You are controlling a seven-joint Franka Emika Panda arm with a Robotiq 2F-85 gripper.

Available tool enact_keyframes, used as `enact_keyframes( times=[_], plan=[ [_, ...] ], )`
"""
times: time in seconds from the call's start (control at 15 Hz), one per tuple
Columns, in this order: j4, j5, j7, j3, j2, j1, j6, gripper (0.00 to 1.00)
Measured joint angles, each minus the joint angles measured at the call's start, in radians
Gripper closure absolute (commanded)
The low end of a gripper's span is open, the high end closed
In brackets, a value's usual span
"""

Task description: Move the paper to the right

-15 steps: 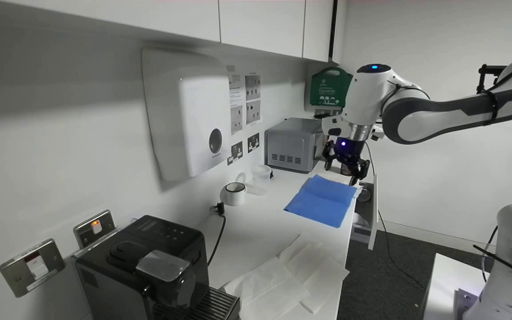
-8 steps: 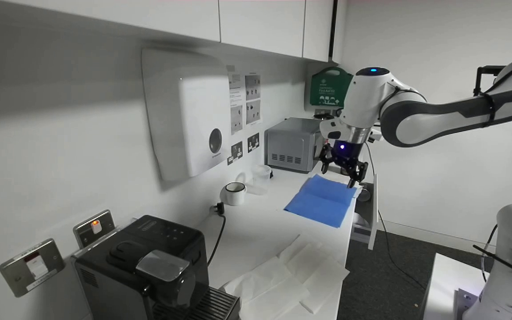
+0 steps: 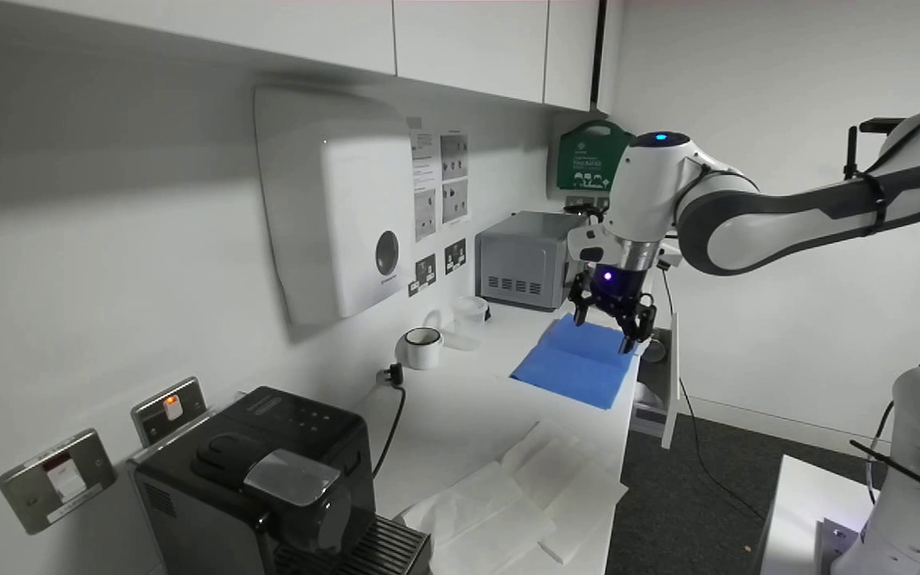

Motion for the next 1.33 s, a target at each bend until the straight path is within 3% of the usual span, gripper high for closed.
enact_keyframes(
  times=[0.53, 1.33],
  plan=[
    [0.033, 0.115, 0.127, 0.100, 0.153, 0.014, 0.048, 0.00],
    [0.068, 0.240, 0.121, 0.127, 0.377, 0.013, 0.112, 0.00]
  ],
)
